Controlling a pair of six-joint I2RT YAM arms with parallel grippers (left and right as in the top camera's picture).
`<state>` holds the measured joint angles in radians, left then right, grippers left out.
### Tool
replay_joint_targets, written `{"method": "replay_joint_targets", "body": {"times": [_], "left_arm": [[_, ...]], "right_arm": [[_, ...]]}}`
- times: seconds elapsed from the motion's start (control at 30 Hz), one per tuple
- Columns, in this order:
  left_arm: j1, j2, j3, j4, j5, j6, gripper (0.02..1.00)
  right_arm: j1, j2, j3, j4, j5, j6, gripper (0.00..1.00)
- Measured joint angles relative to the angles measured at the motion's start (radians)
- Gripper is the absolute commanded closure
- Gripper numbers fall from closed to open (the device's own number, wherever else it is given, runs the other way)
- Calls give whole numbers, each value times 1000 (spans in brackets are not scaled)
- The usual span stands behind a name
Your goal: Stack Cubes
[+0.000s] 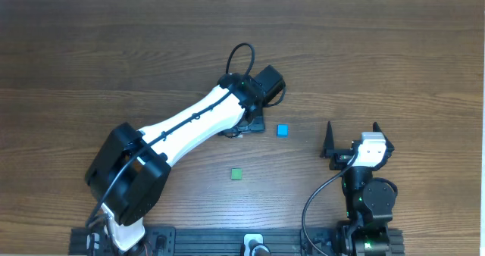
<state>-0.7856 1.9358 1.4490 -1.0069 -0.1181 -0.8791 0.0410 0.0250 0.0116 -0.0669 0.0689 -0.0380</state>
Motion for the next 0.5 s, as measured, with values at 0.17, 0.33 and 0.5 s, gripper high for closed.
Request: {"method": "replay_joint_targets", "body": {"times": [0.17,0.33,0.5], "left_arm": [[29,0,0,16,2,-12,25],[133,0,0,59,0,-11,23],[325,-18,-2,103,-10,29,23]], "right_arm": [[0,0,0,0,0,0,7],[0,0,0,0,0,0,9],[0,0,0,0,0,0,7]]}}
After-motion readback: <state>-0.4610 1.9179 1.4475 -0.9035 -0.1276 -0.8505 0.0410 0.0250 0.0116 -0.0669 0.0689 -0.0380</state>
